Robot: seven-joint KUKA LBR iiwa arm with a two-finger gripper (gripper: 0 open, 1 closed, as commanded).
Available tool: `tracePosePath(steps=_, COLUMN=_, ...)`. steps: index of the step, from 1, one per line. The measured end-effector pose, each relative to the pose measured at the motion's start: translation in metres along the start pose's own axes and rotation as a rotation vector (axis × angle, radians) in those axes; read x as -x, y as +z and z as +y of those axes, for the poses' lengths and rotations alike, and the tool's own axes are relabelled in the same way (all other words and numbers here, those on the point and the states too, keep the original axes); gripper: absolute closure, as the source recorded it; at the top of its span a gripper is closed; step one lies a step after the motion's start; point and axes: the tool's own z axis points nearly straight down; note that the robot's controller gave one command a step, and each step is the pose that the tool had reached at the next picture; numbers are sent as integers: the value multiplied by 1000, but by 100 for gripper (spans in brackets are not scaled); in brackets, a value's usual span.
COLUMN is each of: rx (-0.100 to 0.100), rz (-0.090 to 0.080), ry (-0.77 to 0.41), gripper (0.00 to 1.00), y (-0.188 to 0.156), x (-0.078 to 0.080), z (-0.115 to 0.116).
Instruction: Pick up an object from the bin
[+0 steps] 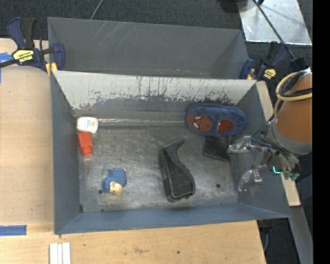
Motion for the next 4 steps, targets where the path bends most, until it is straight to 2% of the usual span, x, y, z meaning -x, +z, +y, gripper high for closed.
tracePosePath(steps=1, rx=-1, rz=-9, ry=18, gripper=0, y=41, x=67, z=37)
tracePosePath(steps=2, rx=4, rz=-8, ry=25, gripper=0, y=70, x=85, z=7)
tracePosePath(steps=3, rx=0, rz=-7, ry=25, gripper=100, y=69, x=84, z=6)
tracePosePath(steps=4, rx=-3, rz=-17, ry=42, gripper=100, y=-37, x=87, z=6)
